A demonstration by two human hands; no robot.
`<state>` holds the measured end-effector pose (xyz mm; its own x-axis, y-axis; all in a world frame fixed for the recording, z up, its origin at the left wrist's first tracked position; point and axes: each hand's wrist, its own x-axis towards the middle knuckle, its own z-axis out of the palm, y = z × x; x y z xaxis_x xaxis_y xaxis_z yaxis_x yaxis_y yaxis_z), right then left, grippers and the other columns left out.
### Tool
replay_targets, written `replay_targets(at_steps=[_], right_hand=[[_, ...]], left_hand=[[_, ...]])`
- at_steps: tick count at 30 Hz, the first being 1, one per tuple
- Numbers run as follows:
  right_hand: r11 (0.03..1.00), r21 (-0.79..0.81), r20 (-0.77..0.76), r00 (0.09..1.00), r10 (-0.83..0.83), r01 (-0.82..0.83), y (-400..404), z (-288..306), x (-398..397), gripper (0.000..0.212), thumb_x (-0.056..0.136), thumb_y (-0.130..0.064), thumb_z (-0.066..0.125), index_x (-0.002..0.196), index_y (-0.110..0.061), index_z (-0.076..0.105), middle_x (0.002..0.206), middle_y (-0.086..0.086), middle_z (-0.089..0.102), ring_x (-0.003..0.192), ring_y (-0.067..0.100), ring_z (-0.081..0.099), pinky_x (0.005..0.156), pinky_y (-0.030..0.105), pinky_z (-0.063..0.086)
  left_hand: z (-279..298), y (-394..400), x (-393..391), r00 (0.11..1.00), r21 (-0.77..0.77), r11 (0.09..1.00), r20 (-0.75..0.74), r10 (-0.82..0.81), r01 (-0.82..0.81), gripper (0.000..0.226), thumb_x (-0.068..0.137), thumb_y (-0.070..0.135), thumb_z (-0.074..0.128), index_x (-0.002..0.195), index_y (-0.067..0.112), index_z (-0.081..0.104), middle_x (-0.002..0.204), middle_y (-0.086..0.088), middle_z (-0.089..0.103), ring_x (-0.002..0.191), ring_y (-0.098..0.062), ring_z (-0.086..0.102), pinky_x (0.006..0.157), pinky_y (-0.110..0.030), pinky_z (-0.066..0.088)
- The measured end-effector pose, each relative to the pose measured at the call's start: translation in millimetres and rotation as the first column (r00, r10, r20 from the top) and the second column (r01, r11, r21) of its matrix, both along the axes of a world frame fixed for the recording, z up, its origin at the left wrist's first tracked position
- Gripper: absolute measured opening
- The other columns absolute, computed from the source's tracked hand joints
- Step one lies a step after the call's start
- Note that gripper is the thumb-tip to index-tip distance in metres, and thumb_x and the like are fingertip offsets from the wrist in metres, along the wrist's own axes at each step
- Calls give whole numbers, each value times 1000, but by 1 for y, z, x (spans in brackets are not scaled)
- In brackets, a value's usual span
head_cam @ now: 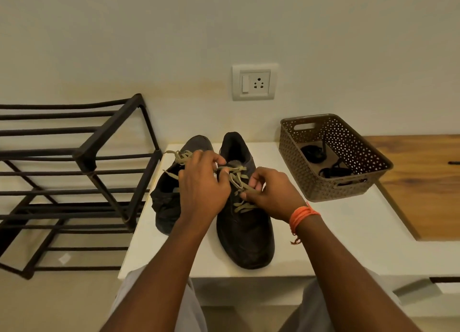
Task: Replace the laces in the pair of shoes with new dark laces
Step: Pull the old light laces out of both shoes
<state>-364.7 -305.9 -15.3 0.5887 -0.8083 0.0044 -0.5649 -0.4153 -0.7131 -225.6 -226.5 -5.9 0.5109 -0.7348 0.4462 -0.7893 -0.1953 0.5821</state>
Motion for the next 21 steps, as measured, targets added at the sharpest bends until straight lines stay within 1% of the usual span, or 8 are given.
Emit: replay_targets(at_steps=[2,6,9,10,12,16,18,21], right_hand=[[985,101,68,989,130,-137,0,11,-4,13,81,-15,76,82,-13,64,73,0,62,63,9,56,63,22,45],[814,315,224,872,435,-488,3,27,-28,13,90,-13,66,93,-2,72,80,8,72,60,10,61,55,18,47],[983,-11,126,974,185,-186,-10,15,-29,7,88,-19,69,89,-16,75,80,3,73,60,3,61,60,24,45],[990,-132,157,986,62,-41,-17,13,-26,4,86,-17,71,86,-20,74,80,1,72,61,3,61,60,26,46],[982,-169,259,965,-35,81,-23,9,-16,9,80,-14,75,88,-18,73,85,-3,71,69,8,63,62,23,51],[981,-187,210,974,88,-49,-26,5,10,34,74,-14,78,107,-16,69,112,-3,66,99,6,60,77,9,46],[974,-209,166,978,127,-91,-26,5,19,40,75,-14,76,114,-16,68,118,-1,66,105,6,59,85,8,43],[980,-190,135,987,89,-63,-27,7,22,38,77,-17,79,114,-17,70,115,-1,69,106,8,60,93,20,47]], left_hand=[[-1,0,-2,999,46,998,24,-43,42,23,88,23,63,110,21,60,114,1,52,109,-15,48,93,-30,29],[-7,-1,2,995,114,992,74,-66,58,28,89,35,60,115,25,61,123,0,50,121,-20,40,98,-37,30],[-7,-7,-1,988,121,992,142,-57,40,35,86,54,60,106,26,65,120,1,52,118,-21,41,97,-38,28],[-4,-12,-3,981,140,990,184,-62,36,37,83,58,61,104,27,65,119,2,53,117,-21,41,97,-37,28],[-2,-19,-6,970,184,983,235,-66,22,36,81,57,64,101,27,65,116,3,54,115,-21,43,96,-37,29],[-7,-25,0,970,121,993,243,-27,-3,19,92,37,56,101,24,66,111,1,57,109,-20,47,92,-36,32],[-8,-22,1,991,65,998,129,-20,12,15,93,31,54,99,22,64,110,1,56,109,-20,47,93,-37,33],[-6,-19,-2,992,40,999,-125,10,-5,8,93,29,54,93,24,60,113,3,55,116,-18,43,98,-36,29]])
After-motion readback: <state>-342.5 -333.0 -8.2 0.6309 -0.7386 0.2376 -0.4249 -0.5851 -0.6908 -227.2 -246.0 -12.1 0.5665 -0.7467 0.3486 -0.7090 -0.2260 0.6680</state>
